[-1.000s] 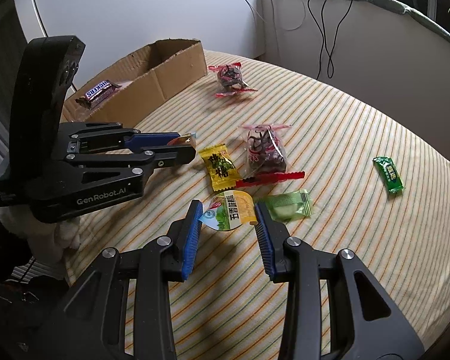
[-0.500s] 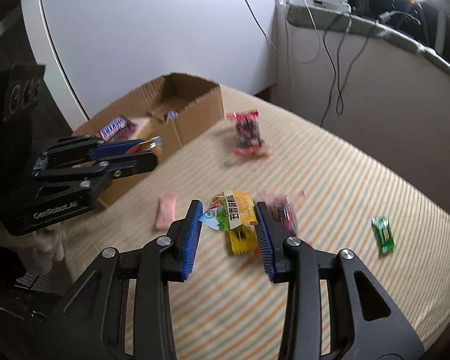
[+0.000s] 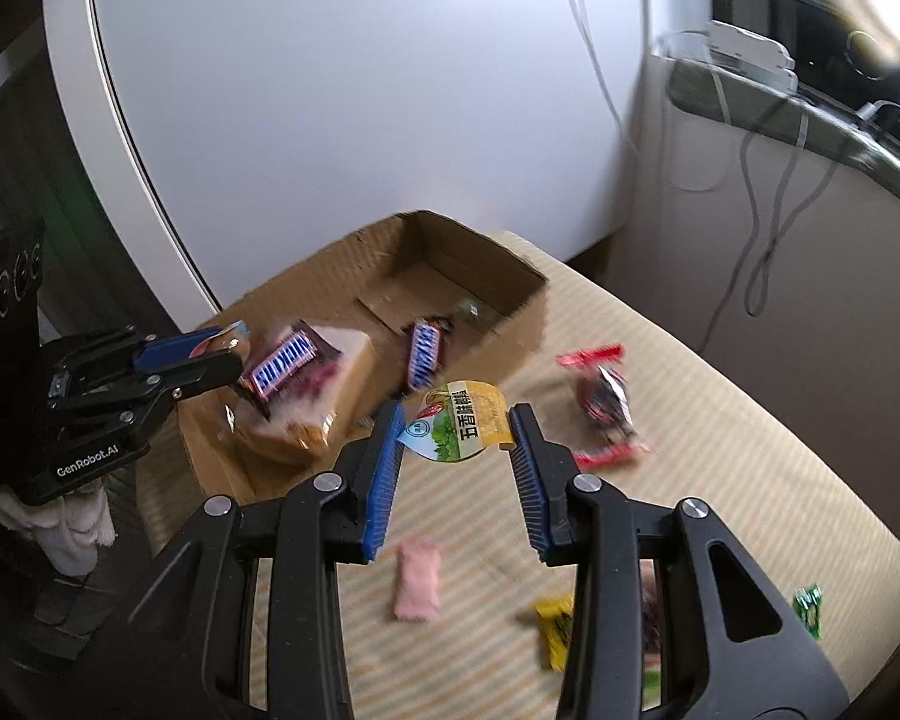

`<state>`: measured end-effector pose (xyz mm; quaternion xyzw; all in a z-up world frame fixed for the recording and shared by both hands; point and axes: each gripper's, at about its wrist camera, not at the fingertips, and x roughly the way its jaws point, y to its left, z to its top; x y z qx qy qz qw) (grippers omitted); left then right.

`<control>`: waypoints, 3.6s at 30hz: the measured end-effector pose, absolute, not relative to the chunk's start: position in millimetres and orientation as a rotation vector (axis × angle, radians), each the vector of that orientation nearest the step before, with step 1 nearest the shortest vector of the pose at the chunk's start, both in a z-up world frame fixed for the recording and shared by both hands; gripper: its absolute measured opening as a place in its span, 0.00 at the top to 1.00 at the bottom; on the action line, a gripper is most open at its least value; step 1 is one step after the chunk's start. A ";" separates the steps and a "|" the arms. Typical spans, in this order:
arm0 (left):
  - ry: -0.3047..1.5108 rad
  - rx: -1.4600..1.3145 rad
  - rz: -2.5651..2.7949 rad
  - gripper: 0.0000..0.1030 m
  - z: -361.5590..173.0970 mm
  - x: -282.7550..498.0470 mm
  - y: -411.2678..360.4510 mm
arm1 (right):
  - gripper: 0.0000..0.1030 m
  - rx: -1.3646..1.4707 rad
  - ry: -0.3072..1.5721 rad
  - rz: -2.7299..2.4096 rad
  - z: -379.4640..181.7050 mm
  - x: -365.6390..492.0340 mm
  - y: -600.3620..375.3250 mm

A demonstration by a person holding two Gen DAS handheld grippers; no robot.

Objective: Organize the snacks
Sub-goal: 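Carry both candies into the box and open both grippers, then move both open grippers back over the candies on the bed, then grasp the yellow candy with the left gripper while the right grasps the green candy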

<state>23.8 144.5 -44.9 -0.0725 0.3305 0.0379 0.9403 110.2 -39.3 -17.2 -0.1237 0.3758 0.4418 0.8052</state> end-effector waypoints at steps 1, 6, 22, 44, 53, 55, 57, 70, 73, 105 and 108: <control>0.674 -0.149 0.090 0.80 -45.9 21.7 148.9 | 0.64 -0.272 0.804 0.955 -17.5 110.3 -31.6; 0.680 -0.152 0.133 0.80 -52.2 14.4 164.3 | 0.64 -0.296 0.811 0.985 -22.3 113.8 -0.9; 0.691 -0.144 0.160 0.75 -57.9 17.2 171.8 | 0.57 -0.324 0.831 1.017 -37.1 117.7 37.9; 0.654 -0.130 0.094 0.55 -41.8 11.3 139.1 | 0.19 -0.252 0.790 0.923 -14.0 121.7 -30.1; 0.655 -0.110 -0.013 0.55 -38.8 13.8 98.4 | 0.19 -0.219 0.783 0.827 -7.5 118.1 -102.6; 0.660 -0.105 -0.037 0.55 -39.4 14.0 87.9 | 0.19 -0.215 0.786 0.797 -9.8 116.3 -122.2; 0.669 -0.101 -0.062 0.55 -41.1 16.2 77.2 | 0.19 -0.213 0.793 0.770 -13.3 114.8 -140.1; 0.753 -0.049 -0.226 0.55 -62.5 37.9 5.4 | 0.19 -0.270 0.882 0.735 -64.0 100.5 -194.8; 0.782 -0.030 -0.257 0.55 -71.2 48.1 -8.1 | 0.22 -0.283 0.903 0.744 -76.8 99.1 -195.1; 0.912 0.149 -0.344 0.60 -123.0 101.6 -52.2 | 0.58 -0.402 0.970 0.734 -113.9 114.5 -184.1; 0.907 0.144 -0.345 0.70 -122.4 101.5 -52.2 | 0.66 -0.408 0.968 0.735 -113.2 112.3 -183.2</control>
